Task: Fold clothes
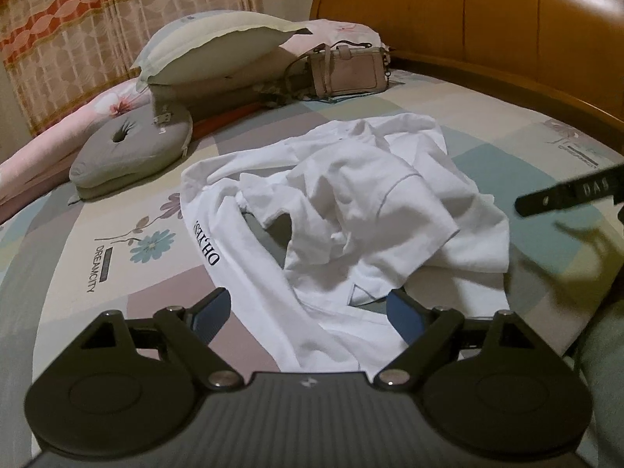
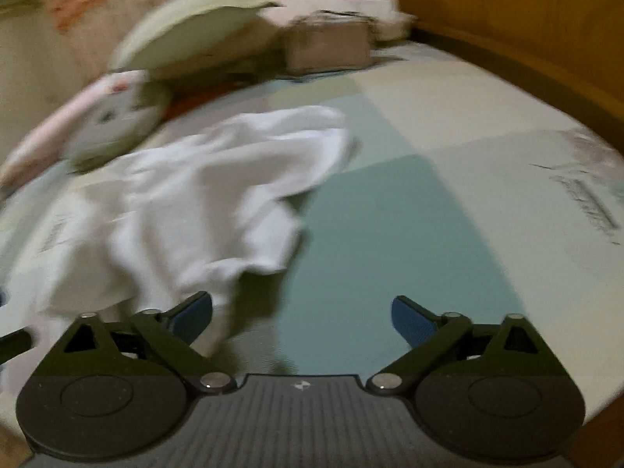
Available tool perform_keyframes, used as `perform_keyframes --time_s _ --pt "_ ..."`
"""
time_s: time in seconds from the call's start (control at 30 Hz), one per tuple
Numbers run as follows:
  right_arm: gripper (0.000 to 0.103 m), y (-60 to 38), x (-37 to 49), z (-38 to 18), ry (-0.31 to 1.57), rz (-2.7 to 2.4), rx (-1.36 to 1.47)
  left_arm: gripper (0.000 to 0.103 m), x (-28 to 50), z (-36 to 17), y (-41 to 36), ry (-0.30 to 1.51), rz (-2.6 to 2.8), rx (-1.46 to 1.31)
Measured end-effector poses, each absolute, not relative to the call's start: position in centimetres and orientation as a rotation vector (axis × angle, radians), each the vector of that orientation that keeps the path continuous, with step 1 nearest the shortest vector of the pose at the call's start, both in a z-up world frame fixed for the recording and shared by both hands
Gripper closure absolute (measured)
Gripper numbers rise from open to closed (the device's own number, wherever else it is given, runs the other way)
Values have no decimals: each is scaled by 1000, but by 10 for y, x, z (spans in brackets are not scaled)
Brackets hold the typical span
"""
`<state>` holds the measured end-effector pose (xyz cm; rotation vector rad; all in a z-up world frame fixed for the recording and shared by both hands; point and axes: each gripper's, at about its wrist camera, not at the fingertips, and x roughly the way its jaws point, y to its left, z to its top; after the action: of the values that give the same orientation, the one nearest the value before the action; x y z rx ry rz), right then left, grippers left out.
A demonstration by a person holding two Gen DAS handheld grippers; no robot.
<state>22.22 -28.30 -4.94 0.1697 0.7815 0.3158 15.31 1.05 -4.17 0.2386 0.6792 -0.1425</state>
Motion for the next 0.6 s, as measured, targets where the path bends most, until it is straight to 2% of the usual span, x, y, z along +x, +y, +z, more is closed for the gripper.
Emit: perform_keyframes --time_s 0.07,0.23,0.27,0.33,0.6 --pt "20 -267 218 -51 787 403 158 16 152 -40 9 679 -152 243" --pt "57 -233 222 -60 826 560 168 16 147 -36 8 664 -167 252" --pt "61 -229 222 -61 828 570 173 16 147 -36 8 664 -167 252" --pt "95 -225 225 -63 824 578 185 16 147 -36 8 664 -167 253" --pt "97 -262 233 -46 782 442 128 16 151 -41 12 678 -156 245"
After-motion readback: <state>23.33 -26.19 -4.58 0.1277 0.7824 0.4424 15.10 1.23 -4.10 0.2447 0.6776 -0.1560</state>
